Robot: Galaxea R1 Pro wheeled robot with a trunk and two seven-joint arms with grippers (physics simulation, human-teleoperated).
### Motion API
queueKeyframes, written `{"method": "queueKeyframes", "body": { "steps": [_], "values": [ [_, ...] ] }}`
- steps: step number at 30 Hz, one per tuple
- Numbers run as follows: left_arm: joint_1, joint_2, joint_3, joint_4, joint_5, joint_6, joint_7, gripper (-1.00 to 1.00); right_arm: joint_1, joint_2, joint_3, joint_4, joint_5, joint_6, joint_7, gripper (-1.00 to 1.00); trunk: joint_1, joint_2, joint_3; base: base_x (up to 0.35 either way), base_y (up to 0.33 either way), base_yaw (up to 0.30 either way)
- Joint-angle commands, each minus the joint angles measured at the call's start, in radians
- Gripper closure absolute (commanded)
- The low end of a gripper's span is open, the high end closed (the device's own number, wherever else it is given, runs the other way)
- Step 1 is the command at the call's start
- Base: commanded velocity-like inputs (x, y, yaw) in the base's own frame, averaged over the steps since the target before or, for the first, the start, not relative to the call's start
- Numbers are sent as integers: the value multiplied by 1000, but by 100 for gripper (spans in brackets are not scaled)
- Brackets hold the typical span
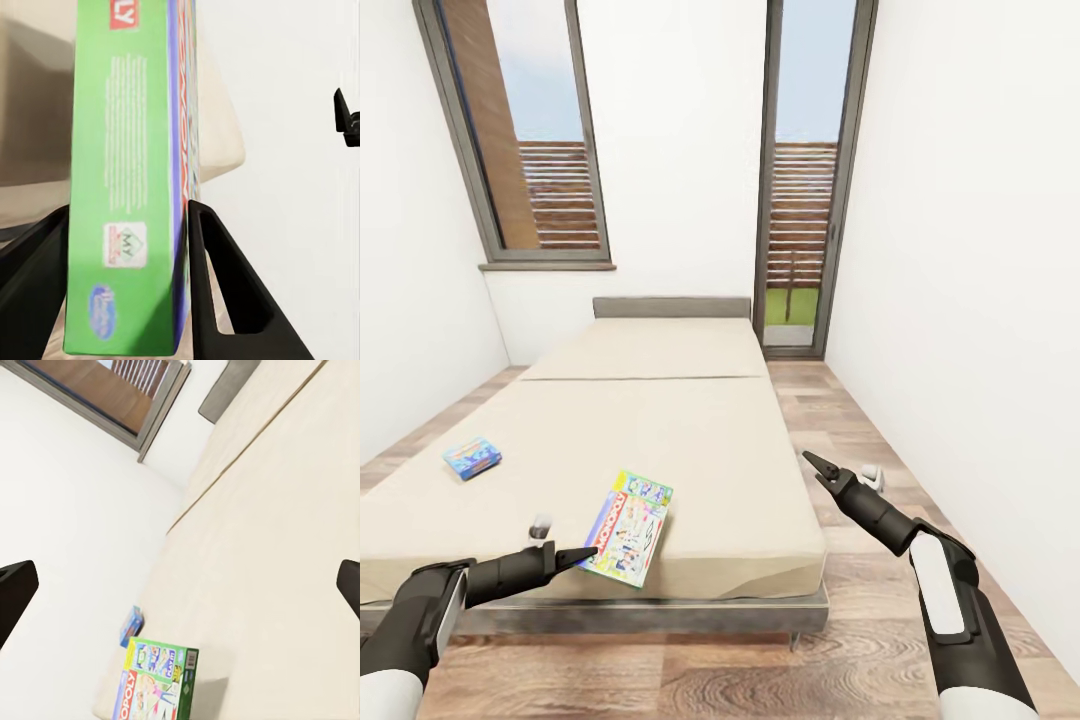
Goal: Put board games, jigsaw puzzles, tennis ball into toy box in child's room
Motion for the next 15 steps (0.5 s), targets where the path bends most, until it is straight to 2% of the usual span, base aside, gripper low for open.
{"method": "queueKeyframes", "body": {
  "steps": [1,11,15],
  "values": [
    [-1,0,3,-1,-11,10,-9,100,-1,1,-3,0,-1,7,3,-100,-4,7,2,0,0,0],
    [-1,1,2,-1,-11,12,-9,100,-1,1,-2,0,-1,7,2,-100,-42,77,34,0,0,0],
    [-2,7,2,-1,-11,47,-17,100,-1,1,0,0,0,7,1,-100,-58,105,46,0,0,0]
  ]
}}
